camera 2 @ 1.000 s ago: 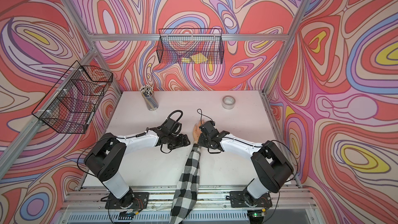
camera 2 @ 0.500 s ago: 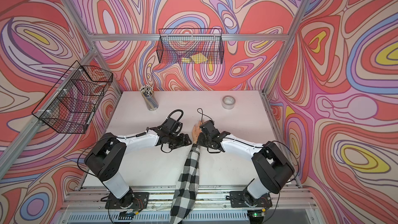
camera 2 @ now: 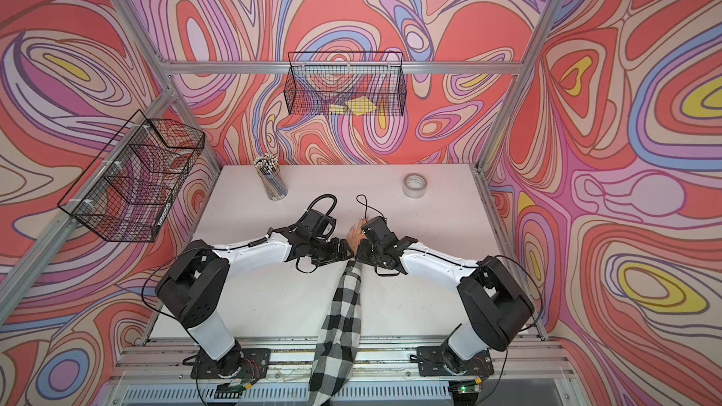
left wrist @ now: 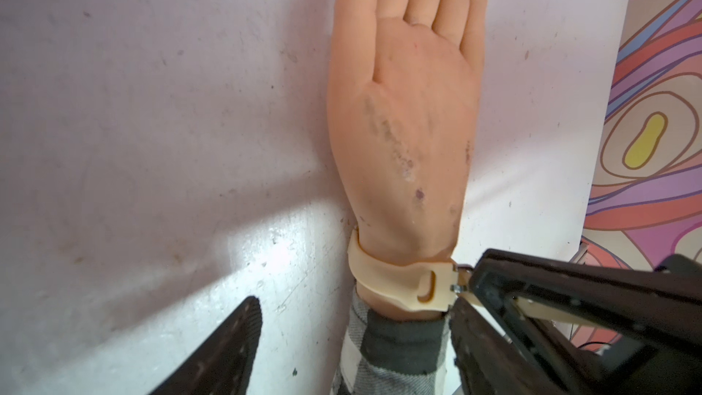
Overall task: Take off the watch
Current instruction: Untie the watch from the hand.
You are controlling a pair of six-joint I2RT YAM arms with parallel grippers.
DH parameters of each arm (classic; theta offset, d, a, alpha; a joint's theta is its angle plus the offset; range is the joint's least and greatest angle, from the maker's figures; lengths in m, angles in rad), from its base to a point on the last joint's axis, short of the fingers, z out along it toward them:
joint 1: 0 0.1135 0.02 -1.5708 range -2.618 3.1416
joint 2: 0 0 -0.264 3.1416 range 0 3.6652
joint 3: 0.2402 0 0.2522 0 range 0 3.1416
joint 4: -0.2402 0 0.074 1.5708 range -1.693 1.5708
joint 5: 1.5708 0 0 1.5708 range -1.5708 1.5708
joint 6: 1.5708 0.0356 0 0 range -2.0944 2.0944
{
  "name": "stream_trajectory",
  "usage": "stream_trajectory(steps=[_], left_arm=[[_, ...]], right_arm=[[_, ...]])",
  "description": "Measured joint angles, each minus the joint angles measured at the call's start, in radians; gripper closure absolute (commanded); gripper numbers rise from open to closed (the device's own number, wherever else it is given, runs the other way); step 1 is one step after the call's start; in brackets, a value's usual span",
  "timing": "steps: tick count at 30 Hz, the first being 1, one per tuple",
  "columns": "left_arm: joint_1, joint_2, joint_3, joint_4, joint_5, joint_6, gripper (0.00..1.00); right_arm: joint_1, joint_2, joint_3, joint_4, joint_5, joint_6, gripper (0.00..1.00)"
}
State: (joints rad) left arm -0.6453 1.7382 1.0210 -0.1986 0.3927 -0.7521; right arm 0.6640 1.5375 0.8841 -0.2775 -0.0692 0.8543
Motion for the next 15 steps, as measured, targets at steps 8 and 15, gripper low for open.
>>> stream_trajectory(steps=[8, 15], left_arm=[[-0.035, 0.061, 0.066, -0.061, -0.028, 0.039, 0.21], [-0.054, 0.063, 0.098, -0.127, -0.096, 0.071, 0.22]], right_arm=[[0.0, 0.001, 0.0, -0.005, 0.0, 0.0, 1.0], [0.0, 0.002, 0.0, -0.006, 0.0, 0.0, 1.0]])
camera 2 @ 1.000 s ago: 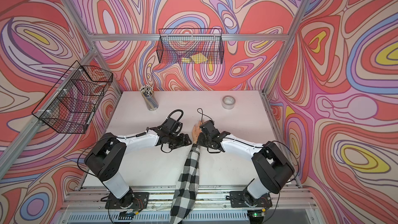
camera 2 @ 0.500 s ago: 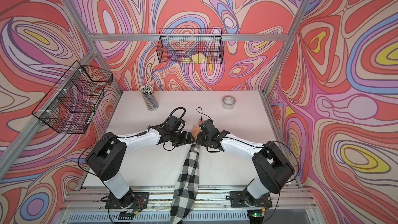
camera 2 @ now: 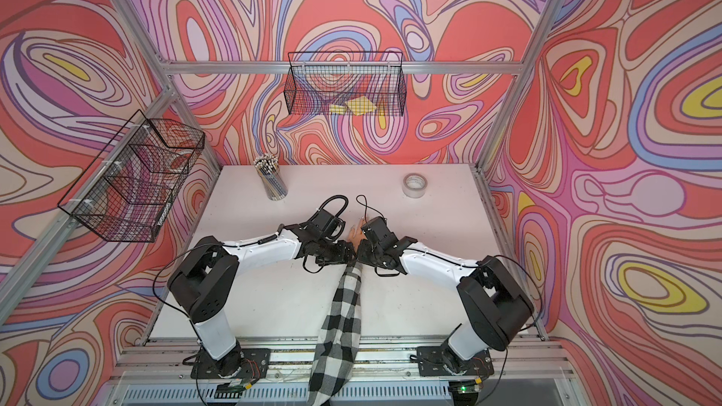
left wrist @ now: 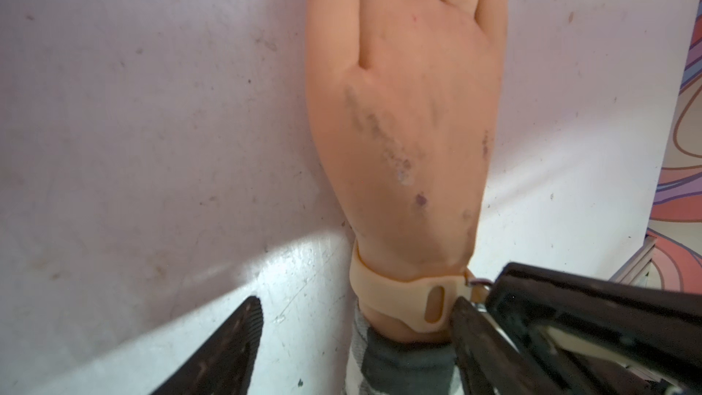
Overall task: Take off the watch
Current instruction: Untie the watch from the hand.
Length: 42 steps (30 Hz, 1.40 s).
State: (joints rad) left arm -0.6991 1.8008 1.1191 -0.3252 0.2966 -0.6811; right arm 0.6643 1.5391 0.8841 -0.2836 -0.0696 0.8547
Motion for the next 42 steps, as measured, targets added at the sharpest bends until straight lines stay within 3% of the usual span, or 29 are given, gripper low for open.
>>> stream_trajectory(steps=[10, 24, 42], left_arm=[[-0.009, 0.002, 0.014, -0.031, -0.04, 0.005, 0.26], [-0.02, 0.056, 0.039, 0.0, 0.018, -0.002, 0.29], [-0.005, 0.024, 0.014, -0.004, -0.002, 0.001, 0.27]], right_arm=[[-0.003, -0.002, -0.001, -0.01, 0.002, -0.01, 1.0], [-0.018, -0.055, -0.143, 0.05, 0.044, -0.004, 1.0], [-0.028, 0.011, -0.023, 0.01, -0.039, -0.033, 1.0]])
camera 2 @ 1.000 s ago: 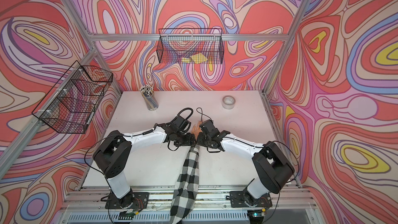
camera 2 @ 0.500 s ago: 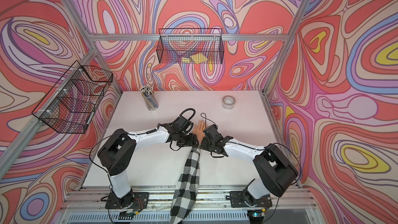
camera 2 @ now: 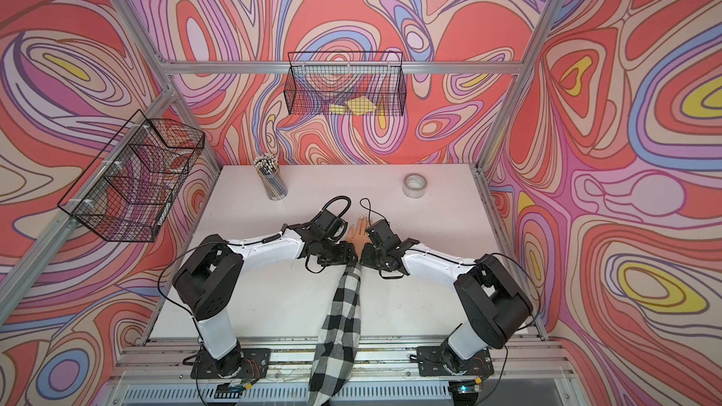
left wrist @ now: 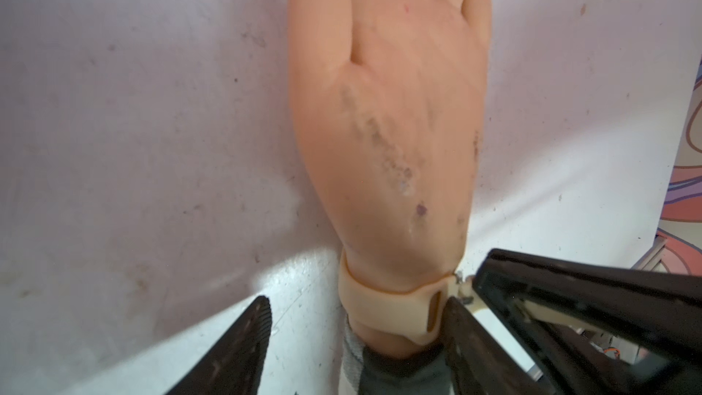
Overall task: Take off the watch
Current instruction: Untie the watch from the hand.
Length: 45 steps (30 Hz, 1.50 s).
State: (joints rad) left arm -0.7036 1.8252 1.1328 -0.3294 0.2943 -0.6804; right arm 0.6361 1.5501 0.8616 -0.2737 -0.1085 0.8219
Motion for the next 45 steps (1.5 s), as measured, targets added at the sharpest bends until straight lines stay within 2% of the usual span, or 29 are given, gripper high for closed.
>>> stream_trajectory(steps=[10, 16, 22, 29, 38, 45], left_arm=[[0.005, -0.027, -0.009, -0.028, -0.03, 0.018, 0.27], [0.013, -0.031, -0.027, -0.014, -0.027, 0.014, 0.27], [0.012, -0.032, -0.032, -0.003, -0.022, 0.013, 0.27], [0.006, -0.026, -0.037, 0.021, 0.003, 0.006, 0.29], [0.005, -0.023, -0.045, 0.037, 0.016, -0.002, 0.3], [0.014, -0.027, -0.046, 0.033, 0.017, 0.001, 0.23]], right_arm=[[0.018, 0.024, 0.045, 0.007, -0.045, -0.004, 1.0], [0.024, 0.081, 0.077, 0.014, -0.05, 0.0, 1.0], [0.024, 0.067, 0.077, -0.007, -0.037, -0.005, 1.0], [0.0, -0.024, 0.002, -0.043, -0.011, -0.009, 1.0], [-0.009, 0.011, -0.025, 0.007, -0.024, -0.009, 1.0], [-0.012, 0.038, 0.021, -0.031, -0.037, -0.024, 1.0]])
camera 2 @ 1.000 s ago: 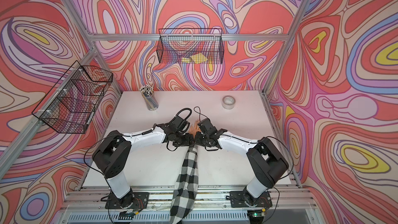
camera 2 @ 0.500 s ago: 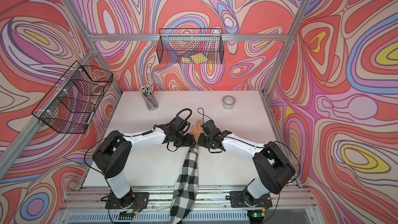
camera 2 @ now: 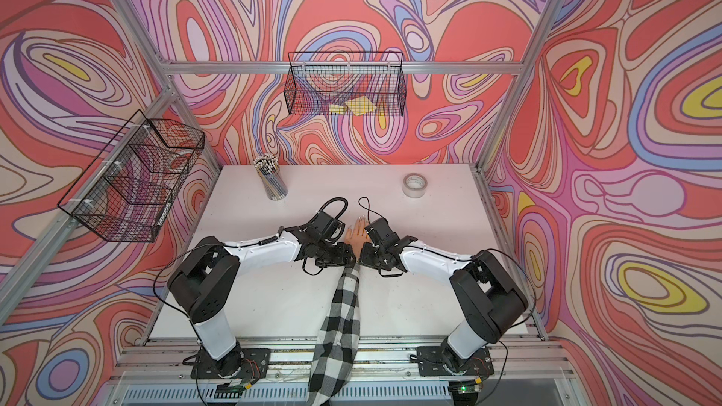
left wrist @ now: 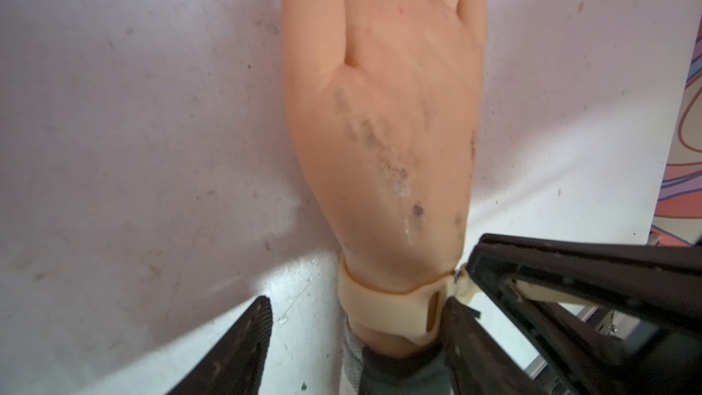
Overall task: Take off the watch
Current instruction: Untie the watch from the hand.
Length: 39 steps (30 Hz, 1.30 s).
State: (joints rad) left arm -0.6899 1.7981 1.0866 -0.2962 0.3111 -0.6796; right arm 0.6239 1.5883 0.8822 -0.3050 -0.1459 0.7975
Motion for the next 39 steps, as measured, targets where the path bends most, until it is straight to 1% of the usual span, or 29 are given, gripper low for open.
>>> stream_trajectory(steps=[5, 11, 14, 18, 22, 27, 34, 39], left_arm=[[0.031, -0.023, 0.013, -0.063, -0.015, 0.023, 0.18], [0.061, -0.071, 0.03, -0.15, -0.032, 0.045, 0.17], [0.061, -0.089, 0.032, -0.158, -0.031, 0.048, 0.18], [0.061, -0.095, 0.023, -0.153, -0.02, 0.047, 0.23], [0.061, -0.096, -0.031, -0.138, -0.003, 0.035, 0.28], [0.062, -0.098, -0.089, -0.117, 0.006, 0.017, 0.31], [0.062, -0.106, -0.112, -0.111, -0.003, 0.008, 0.31], [0.062, -0.109, -0.116, -0.111, -0.006, 0.005, 0.31]], right_arm=[[0.008, 0.0, 0.039, 0.0, -0.021, -0.007, 1.0], [0.013, 0.0, 0.045, -0.01, -0.022, -0.009, 1.0], [0.013, 0.004, 0.05, -0.012, -0.023, -0.009, 1.0], [0.018, 0.017, 0.063, -0.017, -0.024, -0.011, 1.0], [0.033, 0.039, 0.1, -0.032, -0.024, -0.011, 1.0], [0.061, 0.1, 0.172, -0.048, -0.028, -0.015, 1.0], [0.085, 0.2, 0.251, -0.044, -0.05, -0.016, 1.0], [0.087, 0.195, 0.253, -0.05, -0.051, -0.017, 1.0]])
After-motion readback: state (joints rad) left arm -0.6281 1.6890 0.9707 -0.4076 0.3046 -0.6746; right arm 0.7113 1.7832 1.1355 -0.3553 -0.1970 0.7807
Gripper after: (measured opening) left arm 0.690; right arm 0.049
